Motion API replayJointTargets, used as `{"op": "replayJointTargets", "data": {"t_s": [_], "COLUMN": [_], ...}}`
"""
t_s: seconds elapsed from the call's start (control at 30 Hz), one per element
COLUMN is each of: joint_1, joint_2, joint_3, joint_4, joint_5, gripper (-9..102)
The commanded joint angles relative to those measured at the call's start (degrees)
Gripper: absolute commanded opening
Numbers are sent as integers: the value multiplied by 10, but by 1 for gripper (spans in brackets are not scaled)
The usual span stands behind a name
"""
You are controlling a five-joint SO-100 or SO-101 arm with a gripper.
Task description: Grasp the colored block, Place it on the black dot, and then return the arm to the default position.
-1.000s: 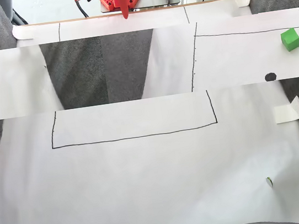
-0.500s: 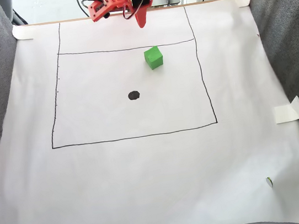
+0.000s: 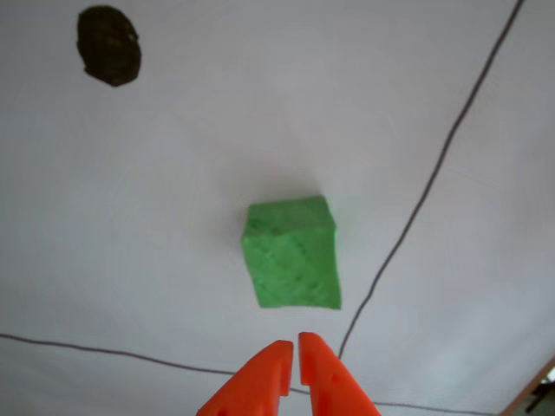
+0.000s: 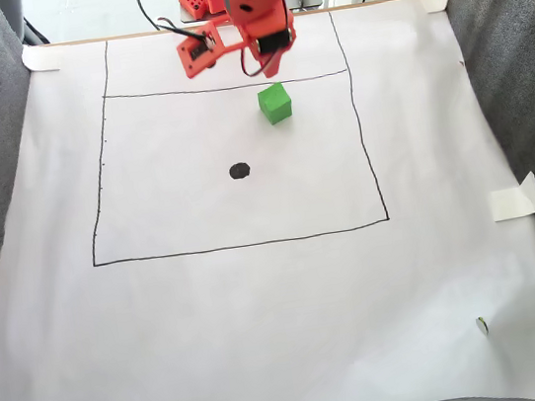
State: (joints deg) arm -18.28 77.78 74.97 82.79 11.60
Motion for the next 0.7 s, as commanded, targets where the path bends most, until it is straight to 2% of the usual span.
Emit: {"op": "replayJointTargets", "data": {"t_s": [0.0, 0.5, 0.67], "joint_1": [-15, -11, -4], "joint_2": [-1, 1, 4], "joint_3": [-23, -4, 15], "joint_4": [-11, -25, -22], "joint_5": [4, -9, -22], "gripper": [0, 0, 7]}}
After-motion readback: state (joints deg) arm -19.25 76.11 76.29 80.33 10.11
